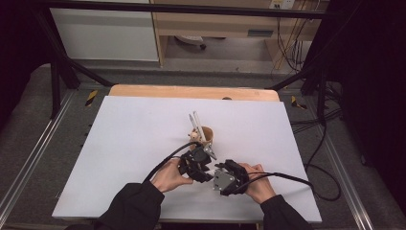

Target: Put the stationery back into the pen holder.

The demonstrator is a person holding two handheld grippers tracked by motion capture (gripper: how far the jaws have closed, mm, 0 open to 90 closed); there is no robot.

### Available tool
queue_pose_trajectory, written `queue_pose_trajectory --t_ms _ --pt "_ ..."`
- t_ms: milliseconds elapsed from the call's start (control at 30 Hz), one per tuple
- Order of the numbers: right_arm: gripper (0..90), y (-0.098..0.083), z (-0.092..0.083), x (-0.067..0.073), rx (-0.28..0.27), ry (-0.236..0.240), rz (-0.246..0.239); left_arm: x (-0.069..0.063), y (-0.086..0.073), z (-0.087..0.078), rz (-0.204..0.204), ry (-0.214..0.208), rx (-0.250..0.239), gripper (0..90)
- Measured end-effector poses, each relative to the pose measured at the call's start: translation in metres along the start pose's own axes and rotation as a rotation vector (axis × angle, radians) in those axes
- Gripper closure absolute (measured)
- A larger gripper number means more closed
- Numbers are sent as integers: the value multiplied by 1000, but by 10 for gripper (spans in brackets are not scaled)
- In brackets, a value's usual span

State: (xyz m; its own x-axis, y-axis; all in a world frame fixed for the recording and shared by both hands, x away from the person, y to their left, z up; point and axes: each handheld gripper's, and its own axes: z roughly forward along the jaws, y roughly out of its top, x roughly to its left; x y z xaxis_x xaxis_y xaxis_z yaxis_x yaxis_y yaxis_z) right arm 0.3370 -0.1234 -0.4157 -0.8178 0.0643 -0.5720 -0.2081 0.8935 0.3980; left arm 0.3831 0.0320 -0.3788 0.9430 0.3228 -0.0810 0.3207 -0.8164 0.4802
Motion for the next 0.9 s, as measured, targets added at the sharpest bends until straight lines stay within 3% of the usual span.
queue_pose_trajectory --t_ms 367,533,900 --pt "632 -1 0 5 -7 -13 -78 -4 3 7 9 -5 11 662" --pt "658 -1 -1 6 -10 -16 -116 -3 3 6 11 -14 8 661" --pt "666 0 -3 5 -21 -25 -103 -4 0 -1 28 2 -25 640"
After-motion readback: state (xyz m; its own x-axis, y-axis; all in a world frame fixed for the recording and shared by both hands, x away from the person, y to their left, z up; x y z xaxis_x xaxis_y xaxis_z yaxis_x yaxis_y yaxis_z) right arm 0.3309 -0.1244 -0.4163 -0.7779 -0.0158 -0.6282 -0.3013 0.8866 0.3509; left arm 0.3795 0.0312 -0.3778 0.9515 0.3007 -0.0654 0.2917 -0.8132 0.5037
